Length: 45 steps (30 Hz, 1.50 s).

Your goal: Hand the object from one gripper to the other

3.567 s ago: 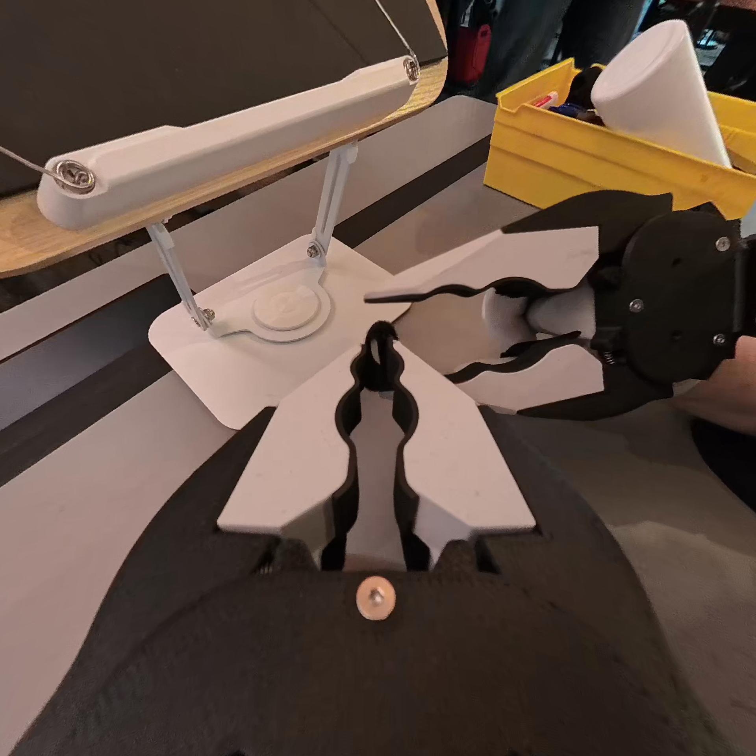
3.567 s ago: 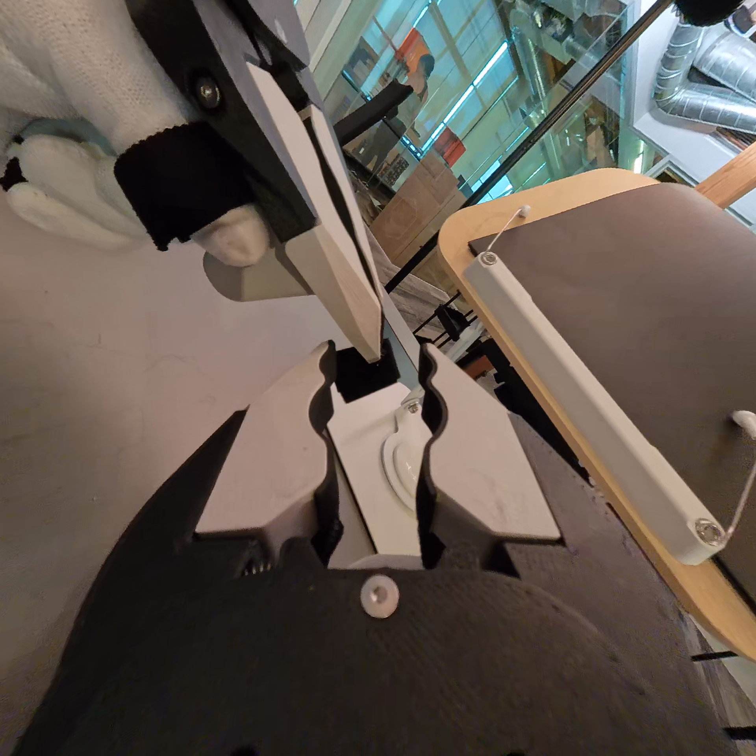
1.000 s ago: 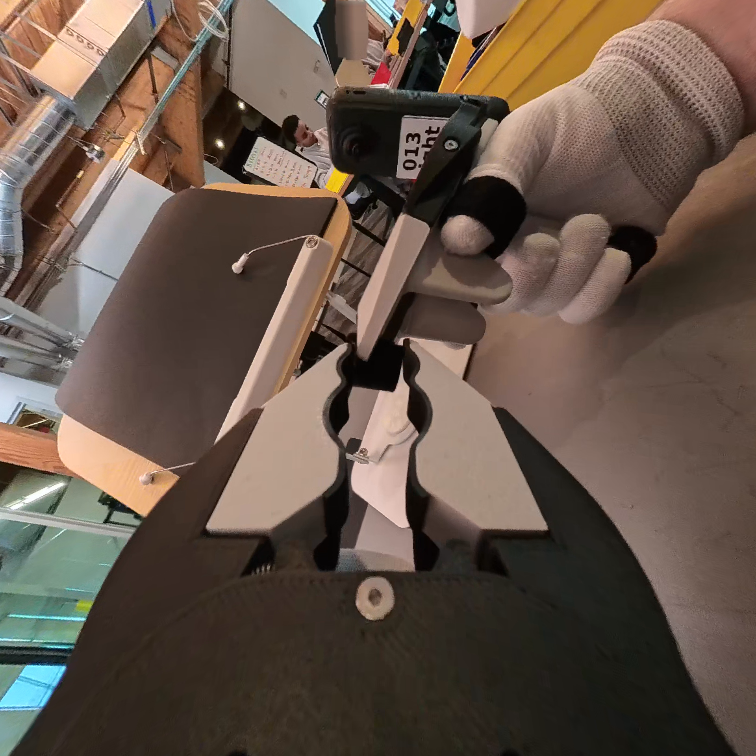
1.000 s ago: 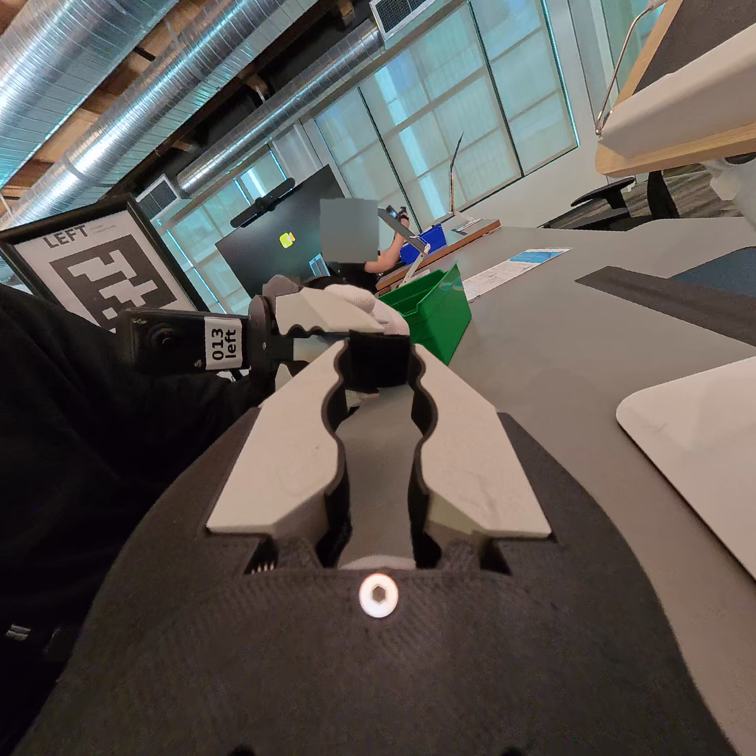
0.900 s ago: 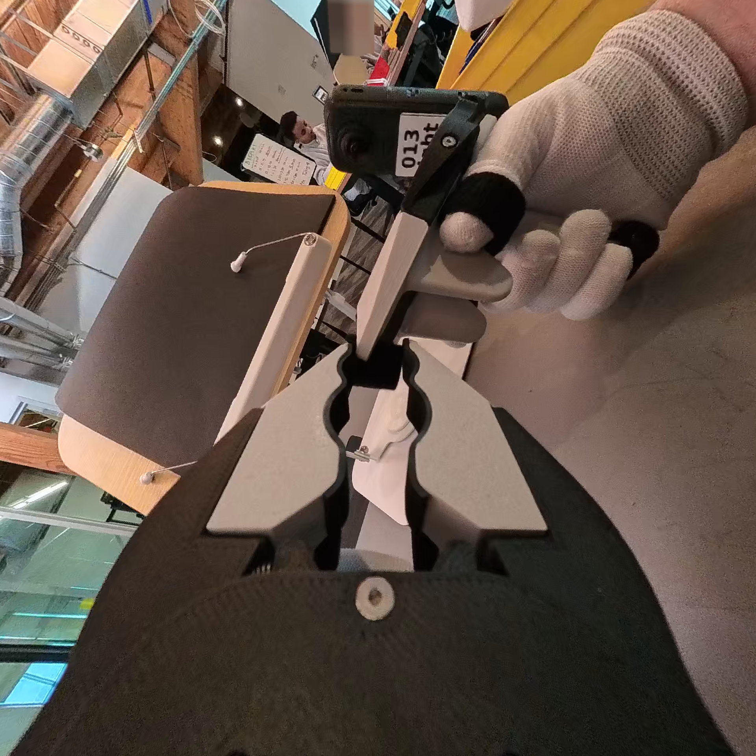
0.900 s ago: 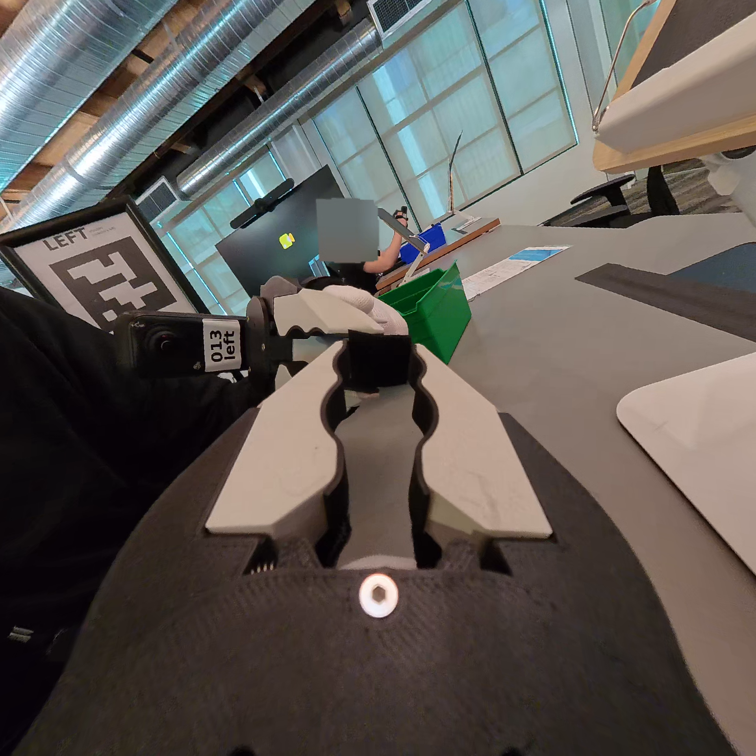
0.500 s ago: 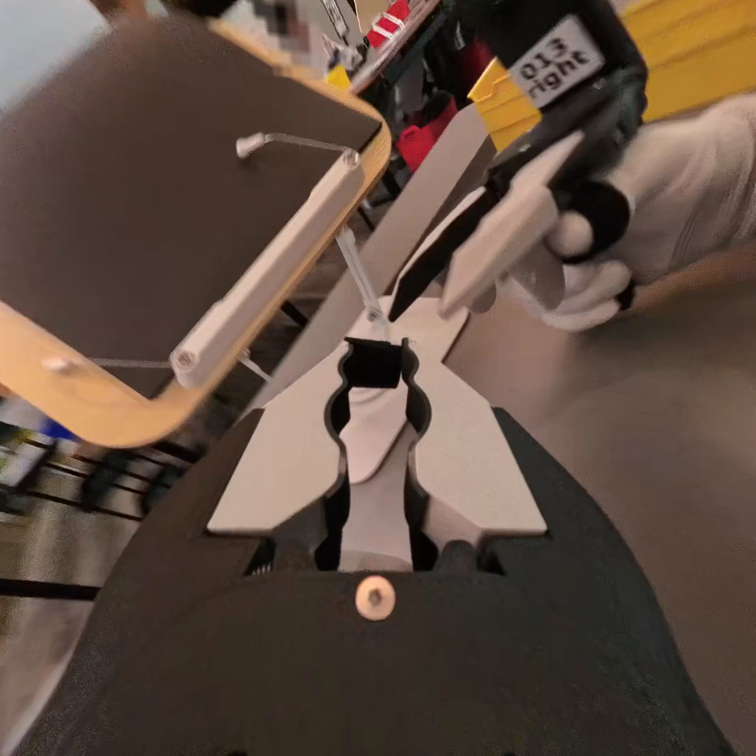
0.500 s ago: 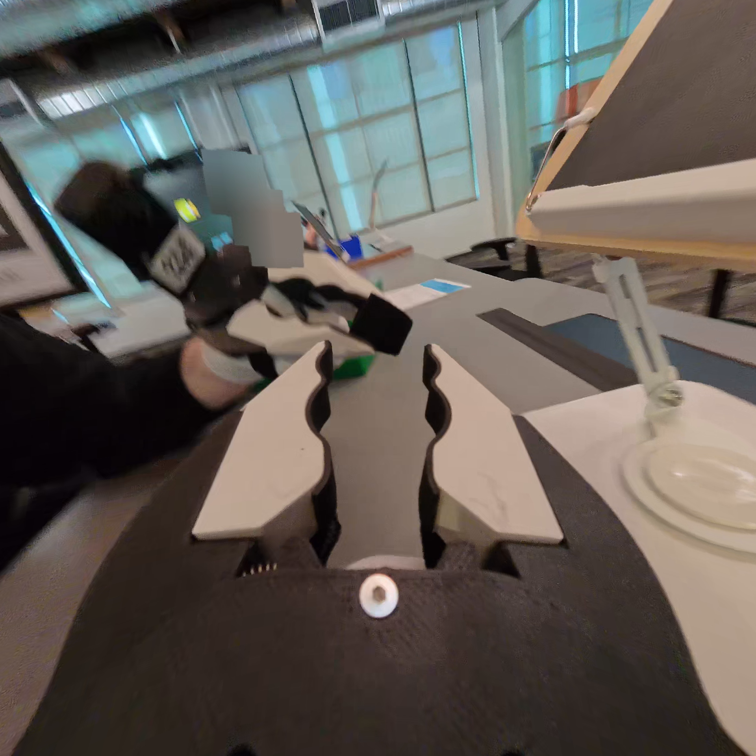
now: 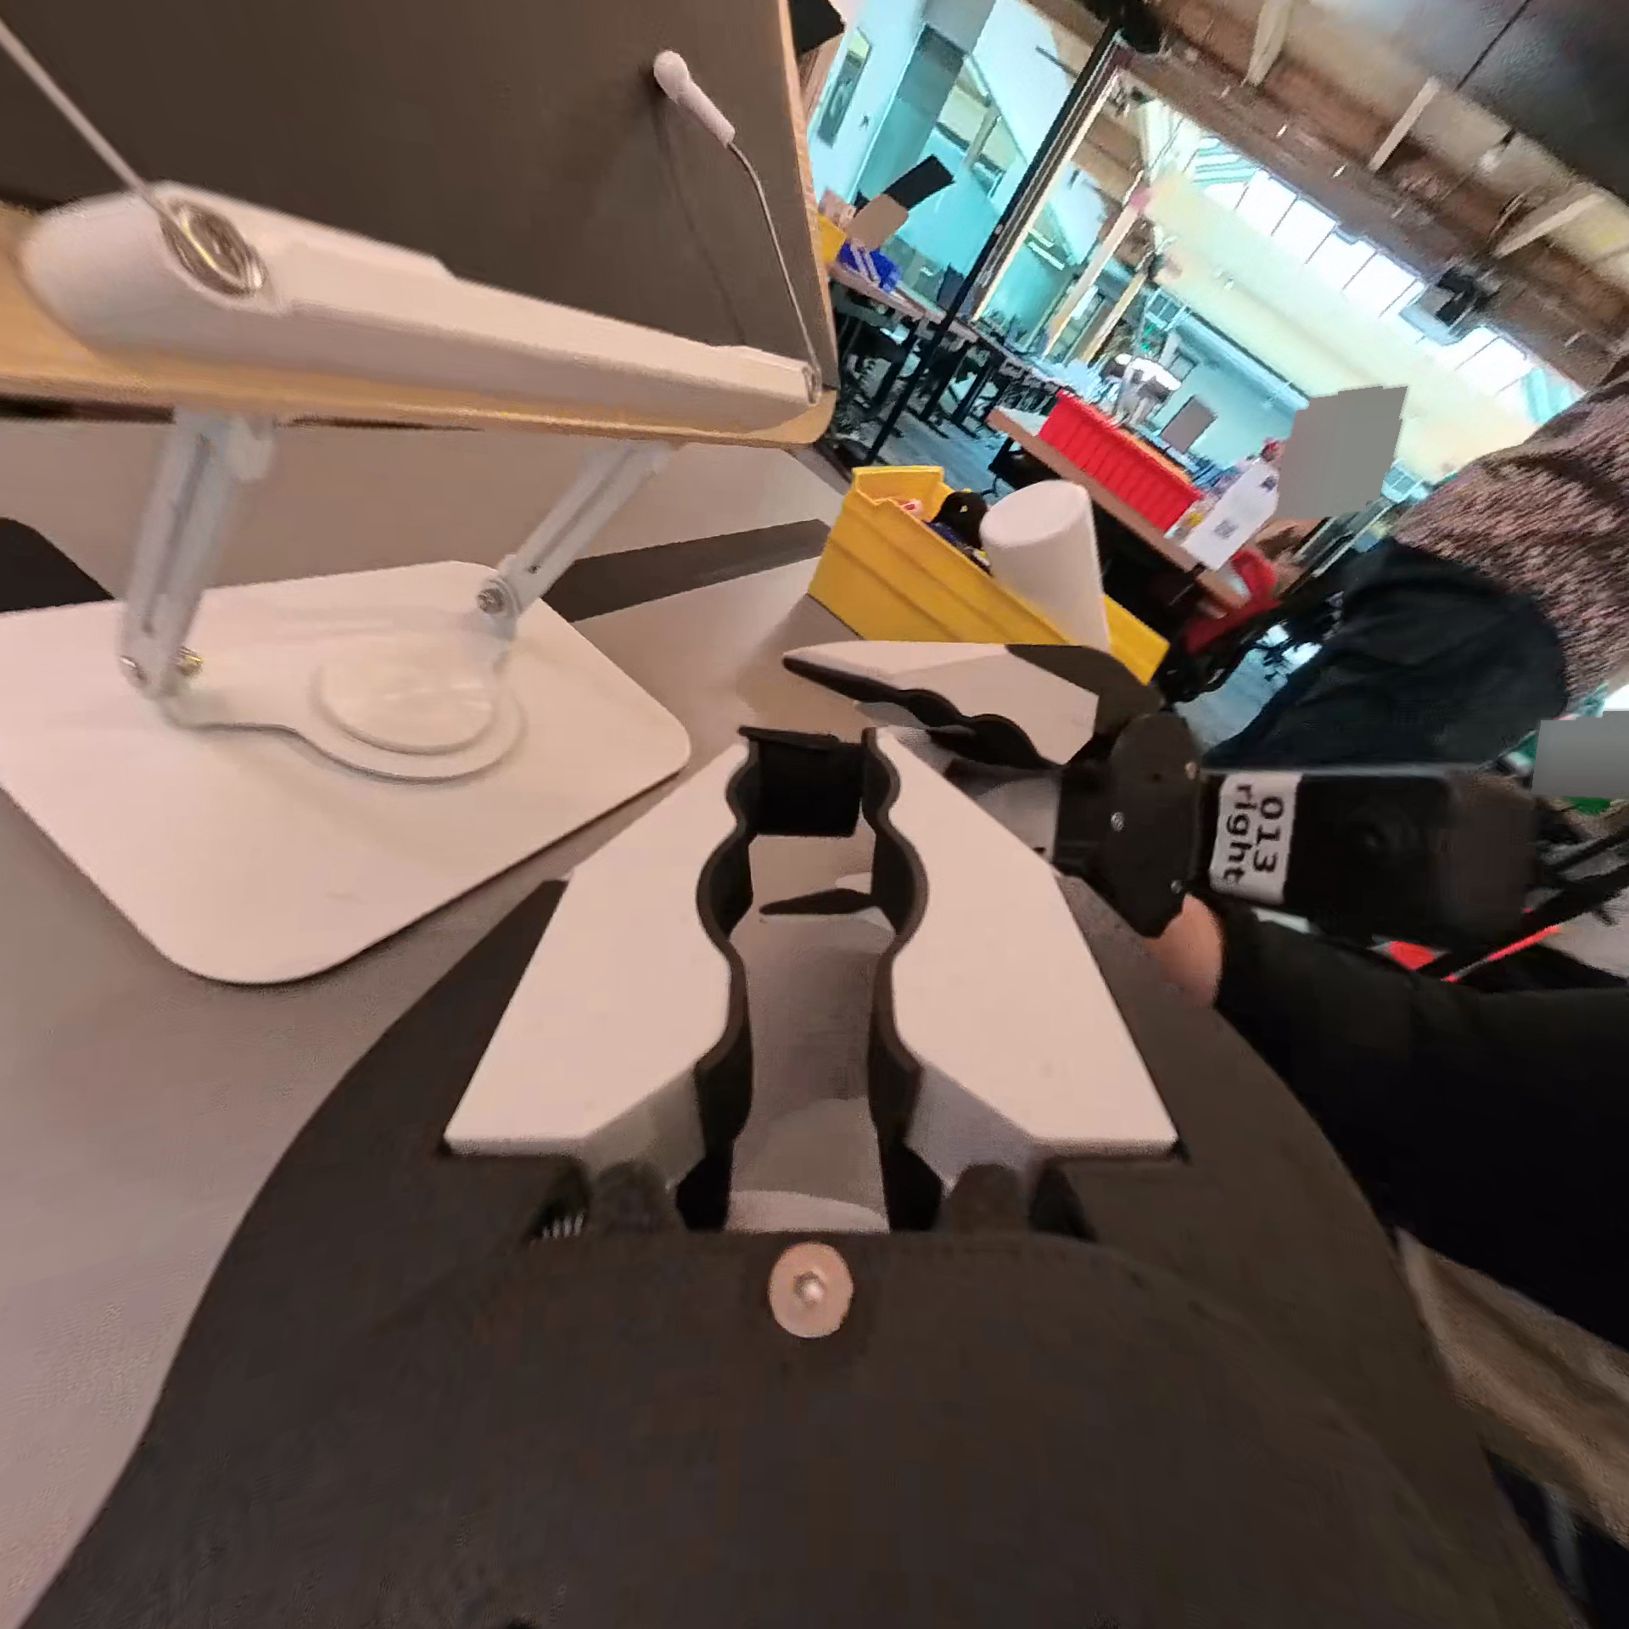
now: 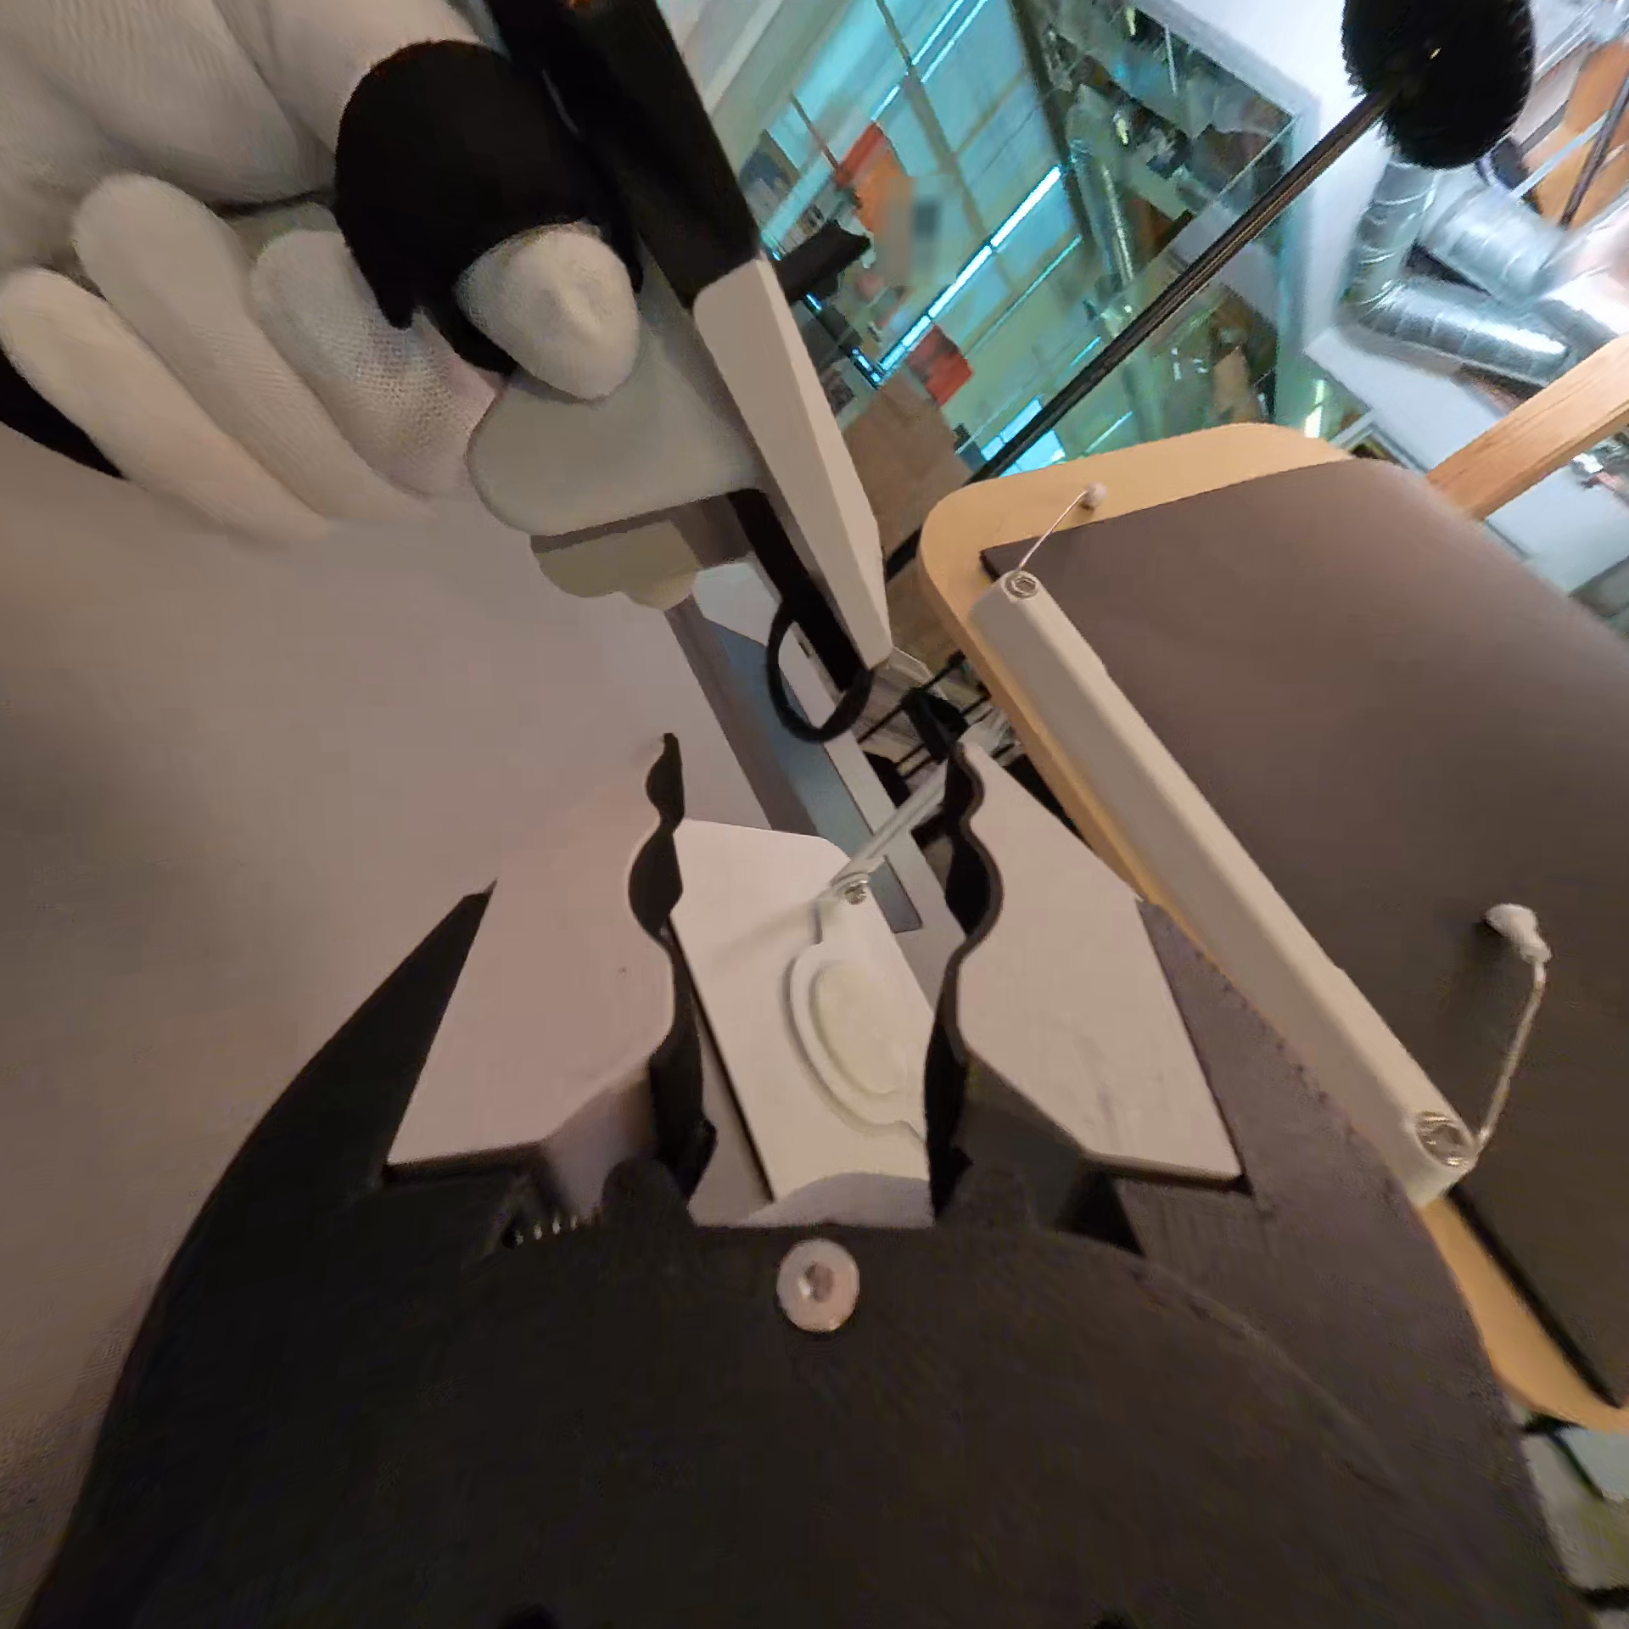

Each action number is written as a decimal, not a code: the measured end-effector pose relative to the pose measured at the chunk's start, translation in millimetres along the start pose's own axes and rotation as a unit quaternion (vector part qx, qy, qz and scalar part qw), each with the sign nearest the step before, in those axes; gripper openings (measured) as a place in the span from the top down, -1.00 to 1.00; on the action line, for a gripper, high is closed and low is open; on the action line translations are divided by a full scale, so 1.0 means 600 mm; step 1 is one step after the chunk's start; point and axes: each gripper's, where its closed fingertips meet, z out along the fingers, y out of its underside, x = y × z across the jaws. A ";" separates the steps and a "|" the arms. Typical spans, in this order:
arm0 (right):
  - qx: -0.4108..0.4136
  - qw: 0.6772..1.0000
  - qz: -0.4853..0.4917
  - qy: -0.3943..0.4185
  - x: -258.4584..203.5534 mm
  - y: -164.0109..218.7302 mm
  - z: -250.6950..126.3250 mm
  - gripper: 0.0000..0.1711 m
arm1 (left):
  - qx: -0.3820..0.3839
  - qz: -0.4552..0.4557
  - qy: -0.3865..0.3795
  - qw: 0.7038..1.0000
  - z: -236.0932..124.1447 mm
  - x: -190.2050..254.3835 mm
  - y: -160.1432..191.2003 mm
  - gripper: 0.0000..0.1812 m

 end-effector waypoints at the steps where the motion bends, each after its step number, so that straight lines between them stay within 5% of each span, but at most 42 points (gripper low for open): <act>1: -0.003 1.000 -0.007 0.003 0.000 0.000 0.000 0.35 | -0.001 -0.016 0.008 1.000 0.003 0.001 0.003 0.79; 20: 0.023 1.000 0.006 0.002 0.003 -0.023 -0.009 0.91 | 0.007 -0.072 0.091 0.993 0.005 0.020 0.009 0.78; 24: 0.033 0.998 0.056 0.002 0.016 -0.023 -0.012 0.95 | 0.022 -0.021 0.061 0.998 0.009 0.020 0.002 0.71; 30: 0.084 0.959 0.270 -0.016 0.059 -0.010 -0.024 0.97 | 0.059 0.144 -0.045 0.987 -0.003 0.005 -0.025 0.61; 32: 0.113 0.915 0.386 -0.027 0.081 0.001 -0.030 0.97 | 0.050 0.256 -0.121 0.958 -0.002 -0.007 -0.023 0.56; 36: 0.155 0.806 0.564 -0.092 0.092 0.022 -0.033 0.97 | 0.007 0.500 -0.249 0.830 0.015 -0.012 -0.005 0.54; 40: 0.180 0.719 0.650 -0.167 0.076 0.008 -0.030 0.96 | -0.013 0.573 -0.311 0.758 0.028 -0.026 0.010 0.56; 45: 0.171 0.673 0.687 -0.215 0.050 -0.008 -0.020 0.96 | -0.031 0.660 -0.335 0.672 0.032 -0.023 0.017 0.65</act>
